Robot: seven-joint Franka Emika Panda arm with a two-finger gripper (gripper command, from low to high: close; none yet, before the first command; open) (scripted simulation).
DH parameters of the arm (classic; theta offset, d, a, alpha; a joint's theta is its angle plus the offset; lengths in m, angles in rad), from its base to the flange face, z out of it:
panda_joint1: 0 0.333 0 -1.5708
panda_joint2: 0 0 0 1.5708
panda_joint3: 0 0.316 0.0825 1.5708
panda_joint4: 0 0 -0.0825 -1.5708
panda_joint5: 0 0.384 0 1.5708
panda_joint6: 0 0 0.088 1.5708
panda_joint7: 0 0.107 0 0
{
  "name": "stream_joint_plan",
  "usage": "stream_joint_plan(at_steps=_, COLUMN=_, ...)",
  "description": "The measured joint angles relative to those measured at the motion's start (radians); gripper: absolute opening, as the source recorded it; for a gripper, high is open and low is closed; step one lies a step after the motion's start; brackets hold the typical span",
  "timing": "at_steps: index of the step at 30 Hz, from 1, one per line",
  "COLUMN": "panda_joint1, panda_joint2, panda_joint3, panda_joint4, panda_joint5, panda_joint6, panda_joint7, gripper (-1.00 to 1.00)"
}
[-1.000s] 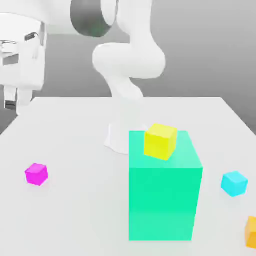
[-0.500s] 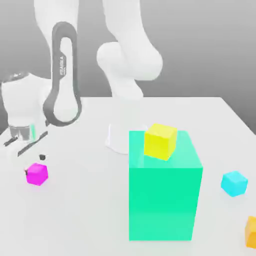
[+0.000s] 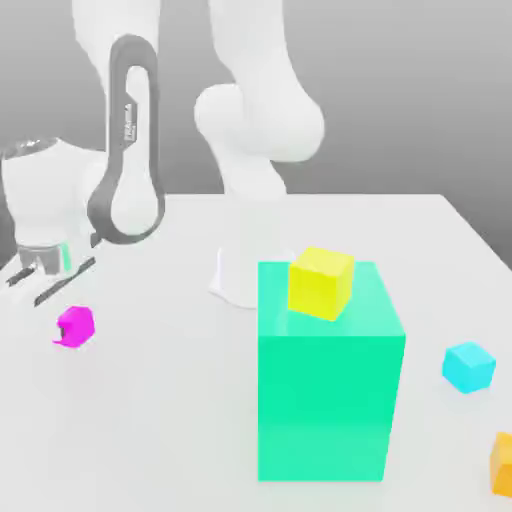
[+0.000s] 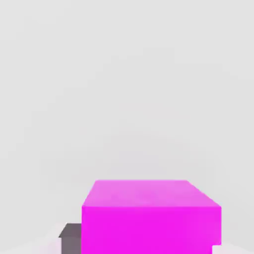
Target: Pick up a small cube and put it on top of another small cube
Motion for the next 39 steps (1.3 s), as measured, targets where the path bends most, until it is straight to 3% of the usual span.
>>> stream_joint_plan(at_steps=15, panda_joint1=0.362, panda_joint2=0.077, panda_joint3=0.208, panda_joint4=0.305, panda_joint5=-0.385, panda_joint6=-0.363, panda_joint7=0.046, gripper=-1.0)
stream_joint_plan(at_steps=23, panda_joint1=0.585, panda_joint2=0.154, panda_joint3=0.381, panda_joint4=0.492, panda_joint5=-0.563, panda_joint6=-0.545, panda_joint7=-0.011, gripper=-1.0)
stream_joint_plan(at_steps=29, panda_joint1=0.716, panda_joint2=0.225, panda_joint3=0.537, panda_joint4=0.585, panda_joint5=-0.556, panda_joint6=-0.559, panda_joint7=-0.195, gripper=-1.0)
stream_joint_plan(at_steps=39, panda_joint1=0.733, panda_joint2=0.325, panda_joint3=0.76, panda_joint4=0.61, panda_joint5=-0.376, panda_joint6=-0.38, panda_joint7=-0.547, gripper=-1.0)
